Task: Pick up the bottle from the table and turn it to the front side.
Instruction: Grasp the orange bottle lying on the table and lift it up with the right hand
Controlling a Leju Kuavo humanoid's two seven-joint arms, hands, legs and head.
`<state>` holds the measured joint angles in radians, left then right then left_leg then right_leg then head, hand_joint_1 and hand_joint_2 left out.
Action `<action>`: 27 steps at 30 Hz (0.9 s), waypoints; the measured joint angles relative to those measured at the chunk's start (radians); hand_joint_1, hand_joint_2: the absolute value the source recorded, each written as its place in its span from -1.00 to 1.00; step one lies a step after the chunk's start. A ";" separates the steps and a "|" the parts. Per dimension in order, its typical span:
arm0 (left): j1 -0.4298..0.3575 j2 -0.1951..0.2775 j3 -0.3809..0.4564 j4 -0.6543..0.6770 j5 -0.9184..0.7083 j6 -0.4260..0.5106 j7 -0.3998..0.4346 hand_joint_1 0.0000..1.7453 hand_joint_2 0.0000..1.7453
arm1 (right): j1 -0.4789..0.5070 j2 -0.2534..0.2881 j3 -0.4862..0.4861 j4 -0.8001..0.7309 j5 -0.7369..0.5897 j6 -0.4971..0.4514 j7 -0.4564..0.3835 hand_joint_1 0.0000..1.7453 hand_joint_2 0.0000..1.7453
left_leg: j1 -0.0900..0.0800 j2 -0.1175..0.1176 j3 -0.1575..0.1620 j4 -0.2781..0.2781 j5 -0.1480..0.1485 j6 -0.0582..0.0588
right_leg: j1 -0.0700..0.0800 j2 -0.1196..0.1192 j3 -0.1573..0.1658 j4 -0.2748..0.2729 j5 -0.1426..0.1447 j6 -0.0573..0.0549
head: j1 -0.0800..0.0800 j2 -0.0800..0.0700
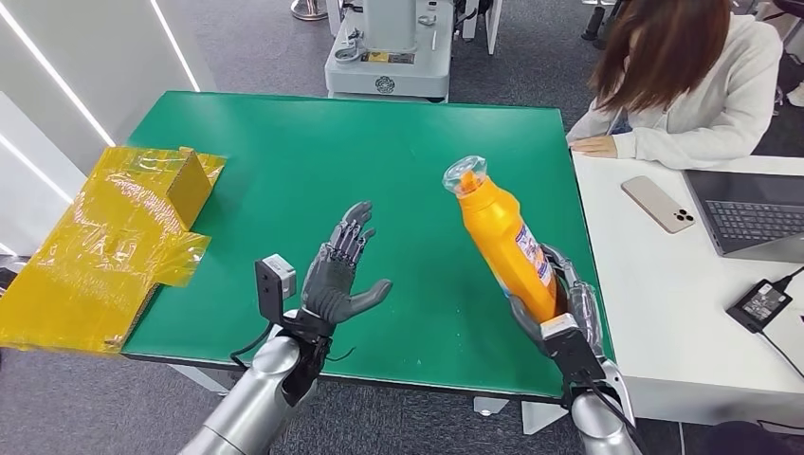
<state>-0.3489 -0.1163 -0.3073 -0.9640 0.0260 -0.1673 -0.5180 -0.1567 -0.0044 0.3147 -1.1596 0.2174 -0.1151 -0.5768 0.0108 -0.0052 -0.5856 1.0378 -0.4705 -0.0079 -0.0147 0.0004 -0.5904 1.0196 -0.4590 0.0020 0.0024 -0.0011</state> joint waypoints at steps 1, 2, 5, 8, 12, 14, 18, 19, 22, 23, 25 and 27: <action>-0.008 0.000 0.000 0.011 0.002 -0.011 0.003 -1.00 1.00 | 0.000 0.003 -0.004 -0.006 0.002 0.000 -0.003 1.00 1.00 | 0.000 0.000 0.000 0.000 0.000 0.000 | 0.000 0.000 0.000 0.000 0.000 0.000 | 0.000 0.000; -0.017 0.000 0.000 0.022 0.004 -0.021 0.005 -1.00 1.00 | 0.000 0.006 -0.007 -0.013 0.003 0.000 -0.006 1.00 1.00 | 0.000 0.000 0.000 0.000 0.000 0.000 | 0.000 0.000 0.000 0.000 0.000 0.000 | 0.000 0.000; -0.047 0.001 0.000 0.054 0.014 -0.054 0.010 -1.00 1.00 | -0.004 0.014 -0.014 -0.029 0.012 0.000 -0.017 1.00 1.00 | 0.000 0.000 0.000 0.000 0.000 0.000 | 0.000 0.000 0.000 0.000 0.000 0.000 | 0.000 0.000; -0.101 0.001 0.000 0.103 0.044 -0.111 0.023 -1.00 1.00 | -0.031 0.022 -0.016 -0.036 0.025 0.010 -0.022 1.00 1.00 | 0.000 0.000 0.000 0.000 0.001 0.000 | 0.000 0.000 0.000 0.000 0.001 -0.001 | 0.000 0.000; -0.177 -0.002 0.000 0.177 0.073 -0.150 0.031 -1.00 1.00 | -0.079 0.034 -0.015 -0.035 0.033 0.025 -0.016 1.00 1.00 | 0.000 0.000 0.000 0.000 0.002 0.001 | 0.000 0.000 0.000 0.000 0.002 -0.002 | 0.000 0.000; -0.208 -0.005 0.000 0.210 0.092 -0.171 0.042 -1.00 1.00 | -0.099 0.039 -0.013 -0.030 0.033 0.029 -0.014 1.00 1.00 | 0.000 0.000 -0.001 0.000 0.003 0.001 | 0.000 0.000 0.000 0.001 0.002 -0.002 | 0.000 0.000; -0.277 -0.021 0.000 0.273 0.145 -0.231 0.082 -1.00 1.00 | -0.150 0.046 0.000 -0.006 0.026 0.032 -0.013 1.00 1.00 | 0.000 0.000 -0.001 0.000 0.003 0.000 | 0.000 0.000 0.000 0.001 0.002 -0.001 | 0.000 0.000; -0.293 -0.026 0.000 0.286 0.157 -0.239 0.092 -1.00 1.00 | -0.163 0.047 0.003 0.002 0.023 0.032 -0.013 1.00 1.00 | 0.000 0.000 -0.001 0.000 0.003 0.000 | 0.000 0.000 0.000 0.001 0.002 -0.001 | 0.000 0.000; -0.329 -0.038 0.000 0.320 0.184 -0.250 0.114 -1.00 1.00 | -0.192 0.048 0.012 0.027 0.013 0.031 -0.013 1.00 1.00 | 0.000 0.000 -0.001 0.001 0.003 0.000 | 0.000 -0.001 0.000 0.001 0.002 -0.001 | 0.000 0.000; -0.339 -0.042 0.000 0.331 0.192 -0.253 0.119 -1.00 1.00 | -0.199 0.048 0.015 0.035 0.010 0.031 -0.013 1.00 1.00 | 0.000 0.000 -0.001 0.001 0.003 0.000 | 0.000 -0.001 0.000 0.001 0.002 -0.001 | 0.000 0.000; -0.356 -0.049 0.000 0.352 0.216 -0.265 0.129 -1.00 1.00 | -0.210 0.048 0.022 0.050 0.007 0.030 -0.013 1.00 1.00 | 0.000 0.000 -0.001 0.001 0.003 0.000 | 0.000 -0.001 0.000 0.001 0.002 -0.001 | 0.000 0.000; -0.368 -0.055 0.000 0.373 0.255 -0.281 0.147 -1.00 1.00 | -0.217 0.048 0.029 0.066 0.003 0.029 -0.013 1.00 1.00 | 0.000 0.000 -0.001 0.001 0.003 0.000 | 0.000 -0.001 0.000 0.001 0.002 -0.001 | 0.000 0.000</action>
<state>-0.7168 -0.1709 -0.3072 -0.5914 0.2813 -0.4482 -0.3713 -0.3735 0.0439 0.3432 -1.0934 0.2207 -0.0862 -0.5897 0.0108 -0.0057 -0.5865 1.0384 -0.4675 -0.0077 -0.0147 -0.0002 -0.5908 1.0204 -0.4570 0.0007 0.0024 -0.0011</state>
